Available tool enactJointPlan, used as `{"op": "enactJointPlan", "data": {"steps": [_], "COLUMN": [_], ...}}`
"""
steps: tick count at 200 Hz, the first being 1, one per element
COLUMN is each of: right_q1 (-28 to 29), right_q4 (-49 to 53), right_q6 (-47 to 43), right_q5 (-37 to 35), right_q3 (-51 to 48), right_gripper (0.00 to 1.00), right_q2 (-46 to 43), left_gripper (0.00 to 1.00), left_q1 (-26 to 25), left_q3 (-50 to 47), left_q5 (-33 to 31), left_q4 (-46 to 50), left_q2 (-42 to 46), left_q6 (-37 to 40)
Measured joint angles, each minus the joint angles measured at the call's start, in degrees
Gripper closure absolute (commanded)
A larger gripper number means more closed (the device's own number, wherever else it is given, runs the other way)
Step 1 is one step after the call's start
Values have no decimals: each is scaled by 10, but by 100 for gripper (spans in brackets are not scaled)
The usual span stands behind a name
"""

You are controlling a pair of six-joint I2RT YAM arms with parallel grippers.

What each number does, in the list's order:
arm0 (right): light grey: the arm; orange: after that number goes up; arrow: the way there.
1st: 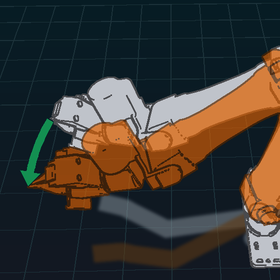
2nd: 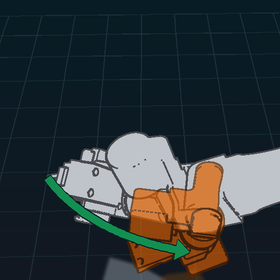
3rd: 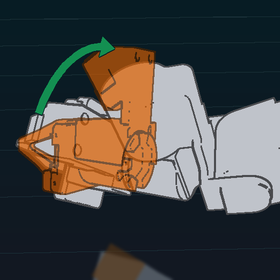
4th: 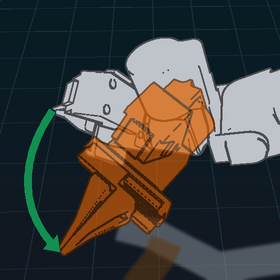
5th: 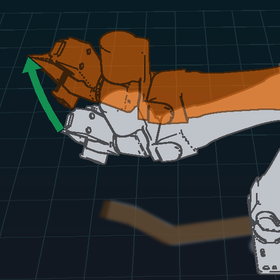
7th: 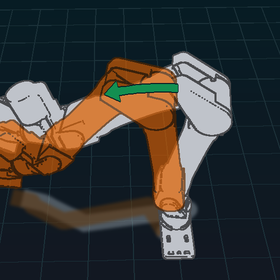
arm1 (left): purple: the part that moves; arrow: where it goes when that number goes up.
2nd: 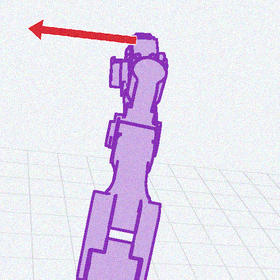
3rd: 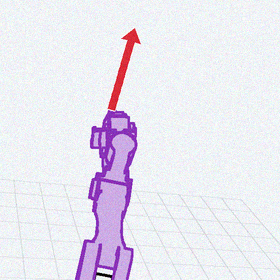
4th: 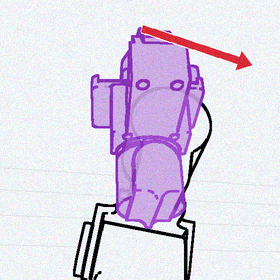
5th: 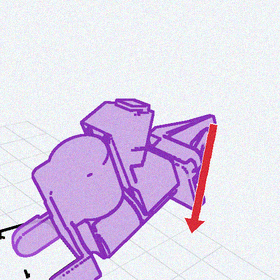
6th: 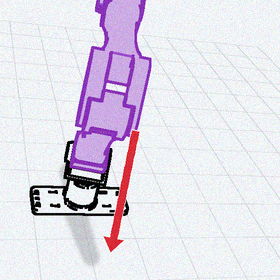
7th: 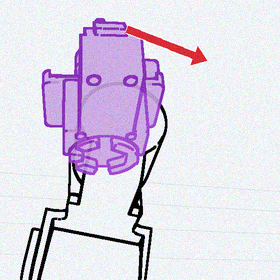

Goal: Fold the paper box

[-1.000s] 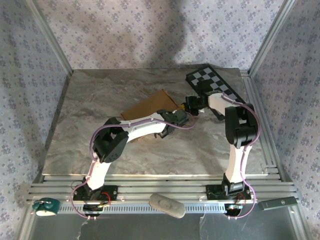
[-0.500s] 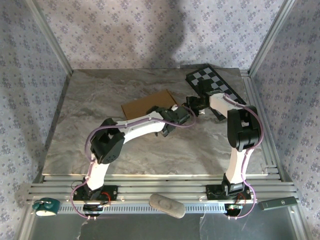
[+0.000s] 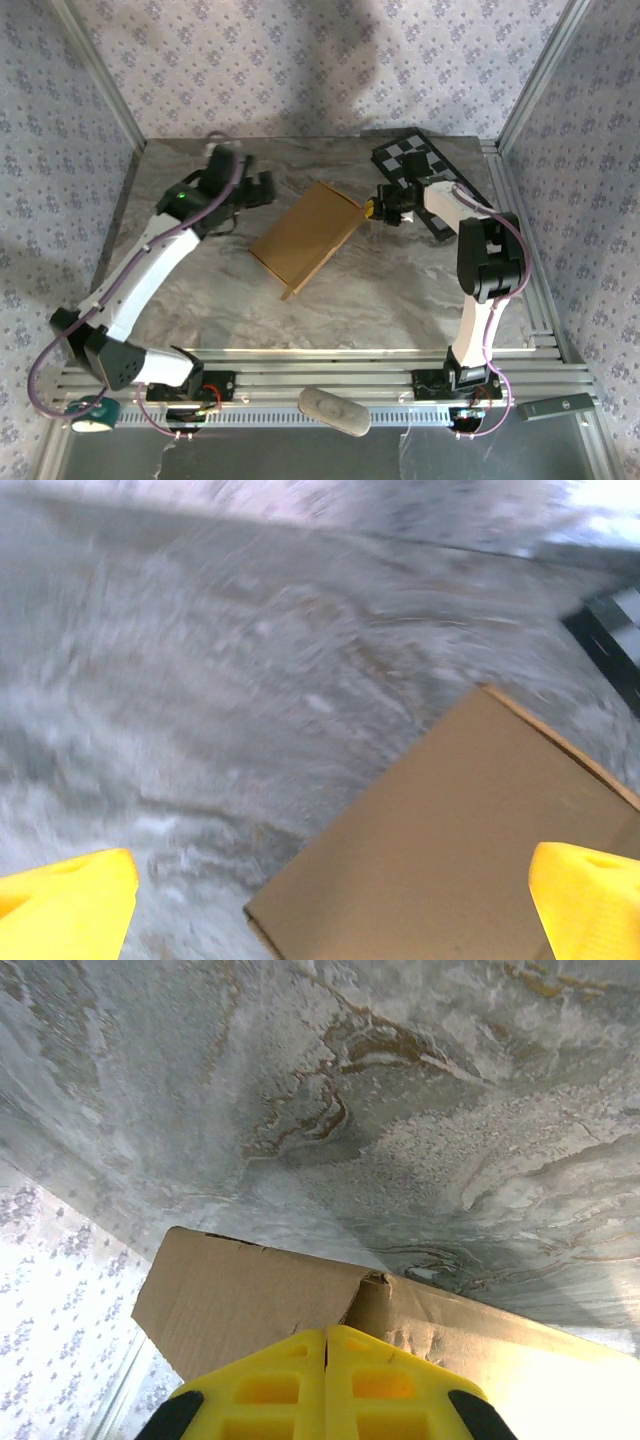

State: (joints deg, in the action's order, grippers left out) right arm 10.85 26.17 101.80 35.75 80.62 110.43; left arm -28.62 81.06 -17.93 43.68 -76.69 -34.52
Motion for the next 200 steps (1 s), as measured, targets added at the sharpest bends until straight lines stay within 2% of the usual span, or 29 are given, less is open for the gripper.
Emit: {"op": "enactJointPlan", "data": {"steps": [10,24,42,60,87,121,170,200], "right_q1": [-5,-12,-19,-24,-27,-25,-4,20], "right_q4": [0,2,7,26,67,69,49,12], "right_q6": [1,3,4,-9,-58,-121,-237,-309], "right_q5": [0,-1,-4,-11,-31,-56,-82,-101], "right_q3": [4,9,16,37,116,198,263,266], "right_gripper": [100,100,100,100,100,100,100,100], "right_q2": [-1,-3,-6,-6,-6,-10,-11,-11], "left_gripper": [0,0,1,1,1,1,1,0], "left_q1": [48,81,89,87,87,87,78,68], "left_q3": [-74,-158,-224,-243,-203,-126,-65,13], "left_q5": [46,104,169,214,247,273,282,272], "left_q4": [-21,-42,-69,-92,-112,-152,-169,-156], "left_q2": [26,46,51,51,46,22,-19,-48], "left_q6": [-47,-104,-162,-199,-216,-224,-250,-290]}}
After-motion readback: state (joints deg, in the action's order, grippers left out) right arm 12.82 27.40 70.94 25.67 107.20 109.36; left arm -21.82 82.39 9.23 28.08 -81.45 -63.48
